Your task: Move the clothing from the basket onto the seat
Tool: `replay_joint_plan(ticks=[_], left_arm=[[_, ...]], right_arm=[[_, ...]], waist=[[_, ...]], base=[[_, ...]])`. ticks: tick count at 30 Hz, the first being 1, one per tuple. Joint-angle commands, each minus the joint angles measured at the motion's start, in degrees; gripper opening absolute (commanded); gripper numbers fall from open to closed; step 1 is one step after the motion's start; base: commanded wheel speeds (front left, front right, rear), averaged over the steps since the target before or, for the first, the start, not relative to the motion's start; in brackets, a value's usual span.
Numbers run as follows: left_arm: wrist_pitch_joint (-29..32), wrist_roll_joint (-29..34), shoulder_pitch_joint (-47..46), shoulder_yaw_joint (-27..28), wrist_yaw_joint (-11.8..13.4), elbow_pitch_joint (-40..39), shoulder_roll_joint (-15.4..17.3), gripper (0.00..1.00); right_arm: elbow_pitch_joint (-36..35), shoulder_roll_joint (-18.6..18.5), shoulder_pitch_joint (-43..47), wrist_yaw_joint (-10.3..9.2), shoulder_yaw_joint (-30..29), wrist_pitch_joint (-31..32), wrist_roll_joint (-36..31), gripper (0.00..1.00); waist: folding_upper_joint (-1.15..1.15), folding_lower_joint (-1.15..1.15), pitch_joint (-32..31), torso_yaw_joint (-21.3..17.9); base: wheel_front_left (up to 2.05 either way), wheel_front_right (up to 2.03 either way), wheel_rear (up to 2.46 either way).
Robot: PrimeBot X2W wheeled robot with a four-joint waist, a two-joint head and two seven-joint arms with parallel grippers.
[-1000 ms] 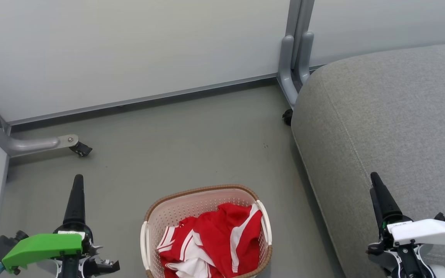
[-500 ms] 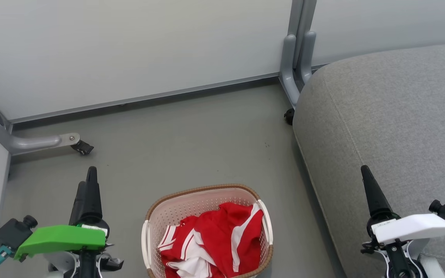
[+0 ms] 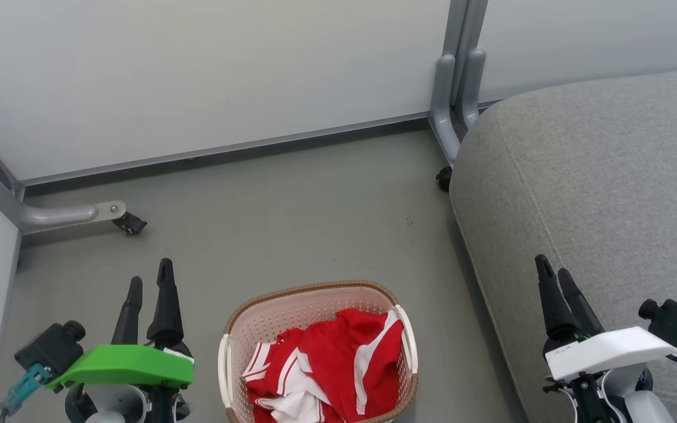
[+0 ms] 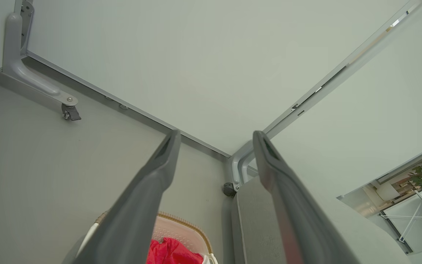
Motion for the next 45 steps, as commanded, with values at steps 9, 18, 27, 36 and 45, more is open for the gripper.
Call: replay_joint_plan(ticks=[9, 18, 27, 36, 45], left_arm=[[-1.97, 7.66, 0.38, -1.2, 1.15, -0.22, 0.44, 1.0], [-3.35, 14.56, 0.25, -2.5, 1.89, 0.08, 0.49, 1.0], [-4.63, 20.12, 0.35, -3.52, 2.44, 0.18, 0.53, 1.0], [-5.99, 25.87, 0.58, -4.72, 3.16, 0.45, 0.56, 1.0], [-7.1, 30.62, 0.63, -5.56, 3.62, 0.55, 0.58, 1.0]], right_arm=[[0.16, -0.46, 0.27, 0.03, 1.24, -2.04, -8.67, 1.0], [-0.6, -0.51, 0.36, 0.03, 2.0, -3.46, -15.1, 1.0], [-0.36, -0.54, 0.5, 0.03, 2.74, -4.78, -20.9, 1.0], [-0.23, -0.59, 0.57, 0.03, 3.3, -6.11, -27.24, 1.0], [-0.19, -0.63, 0.55, 0.03, 3.79, -7.25, -31.98, 1.0]], waist=[[0.0, 0.0, 0.05, 0.34], [0.0, 0.0, 0.16, 0.72], [0.0, 0.0, 0.07, 1.06], [0.0, 0.0, 0.2, 1.52], [0.0, 0.0, 0.33, 1.87]], base=[[0.0, 0.0, 0.0], [0.0, 0.0, 0.0], [0.0, 0.0, 0.0], [0.0, 0.0, 0.0], [0.0, 0.0, 0.0]])
